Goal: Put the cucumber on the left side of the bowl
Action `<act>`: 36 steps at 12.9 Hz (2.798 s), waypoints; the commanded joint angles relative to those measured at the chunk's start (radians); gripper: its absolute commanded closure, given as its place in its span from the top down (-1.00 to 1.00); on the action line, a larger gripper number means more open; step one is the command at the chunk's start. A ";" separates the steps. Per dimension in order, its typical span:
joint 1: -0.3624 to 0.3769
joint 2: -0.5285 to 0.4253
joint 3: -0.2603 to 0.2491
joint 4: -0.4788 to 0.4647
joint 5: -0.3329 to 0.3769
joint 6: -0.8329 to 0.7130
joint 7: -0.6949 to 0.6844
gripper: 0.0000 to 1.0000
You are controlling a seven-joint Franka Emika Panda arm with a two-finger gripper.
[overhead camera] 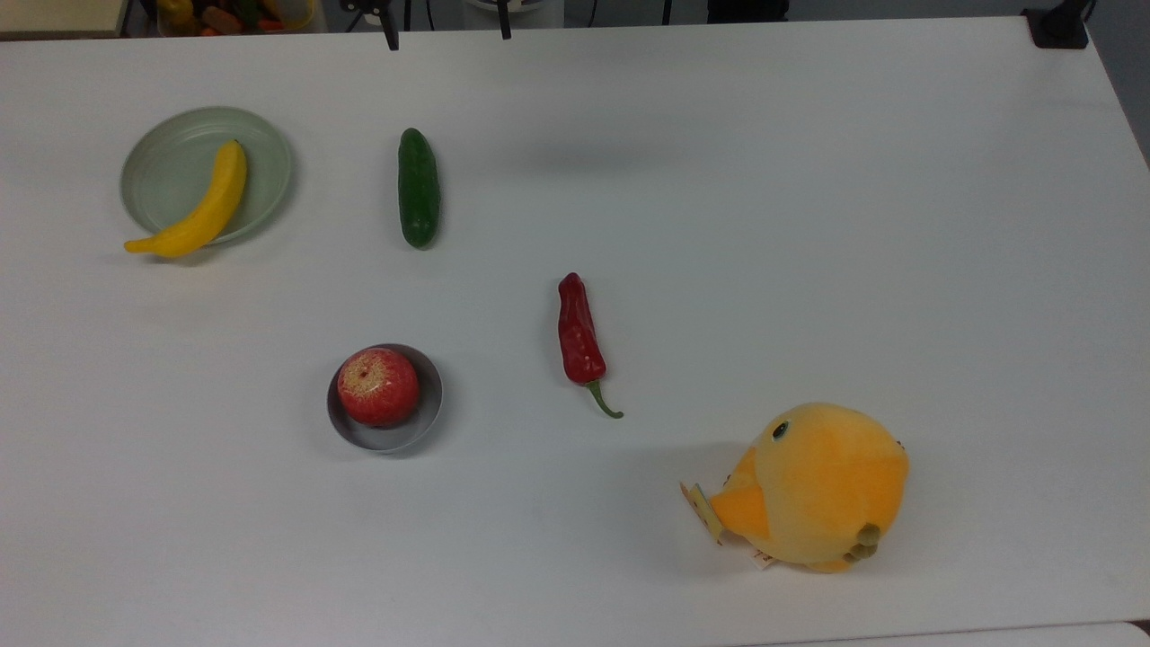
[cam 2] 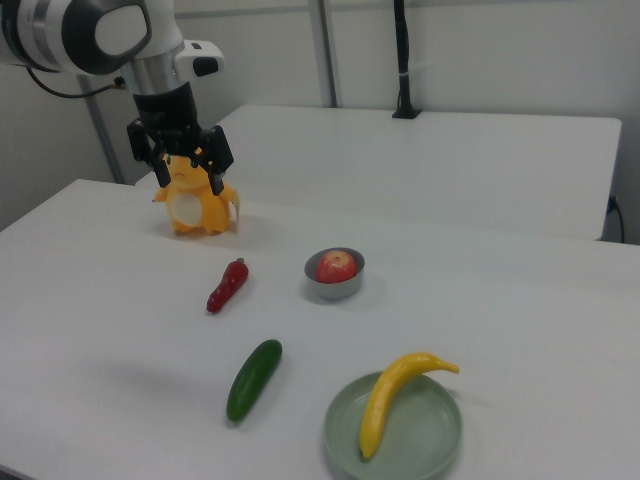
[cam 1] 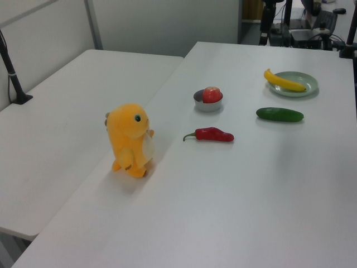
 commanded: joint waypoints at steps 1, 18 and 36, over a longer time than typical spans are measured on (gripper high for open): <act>0.021 -0.017 -0.013 -0.020 -0.013 -0.016 -0.009 1.00; 0.021 -0.005 -0.017 -0.046 -0.013 -0.002 -0.019 1.00; 0.016 0.037 -0.042 -0.281 -0.088 0.194 -0.022 1.00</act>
